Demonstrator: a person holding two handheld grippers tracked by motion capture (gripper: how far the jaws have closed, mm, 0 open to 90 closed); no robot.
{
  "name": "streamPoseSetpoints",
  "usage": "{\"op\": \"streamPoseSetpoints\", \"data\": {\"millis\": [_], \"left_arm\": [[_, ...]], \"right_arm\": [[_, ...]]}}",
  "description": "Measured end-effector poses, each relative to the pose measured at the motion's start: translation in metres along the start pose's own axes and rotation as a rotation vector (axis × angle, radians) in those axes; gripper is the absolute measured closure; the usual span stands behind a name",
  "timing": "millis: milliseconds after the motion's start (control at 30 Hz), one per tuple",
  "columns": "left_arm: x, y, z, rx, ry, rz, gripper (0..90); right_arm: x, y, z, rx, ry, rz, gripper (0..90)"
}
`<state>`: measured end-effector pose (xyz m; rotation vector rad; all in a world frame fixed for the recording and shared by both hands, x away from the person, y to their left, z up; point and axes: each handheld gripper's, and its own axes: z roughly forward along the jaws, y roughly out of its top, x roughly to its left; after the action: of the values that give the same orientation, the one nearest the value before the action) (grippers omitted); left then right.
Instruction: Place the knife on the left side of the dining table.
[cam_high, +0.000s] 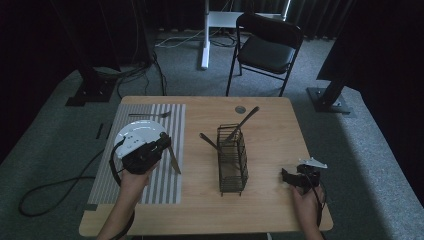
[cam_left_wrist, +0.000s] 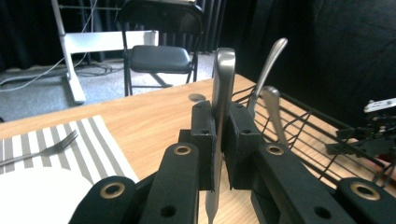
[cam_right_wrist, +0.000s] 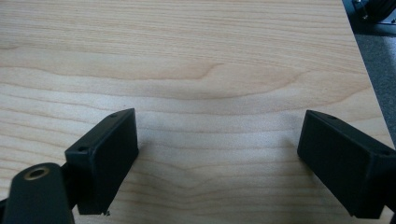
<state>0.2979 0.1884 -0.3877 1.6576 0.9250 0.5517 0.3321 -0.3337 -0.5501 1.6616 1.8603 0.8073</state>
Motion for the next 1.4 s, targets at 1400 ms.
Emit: {"op": "streamPoseSetpoints", "data": {"millis": [1400], "left_arm": [[0.029,-0.03,-0.013,-0.014,0.137,-0.096,79.9]], "right_arm": [[0.0,0.0,0.0,0.0,0.0,0.001,11.7]]}}
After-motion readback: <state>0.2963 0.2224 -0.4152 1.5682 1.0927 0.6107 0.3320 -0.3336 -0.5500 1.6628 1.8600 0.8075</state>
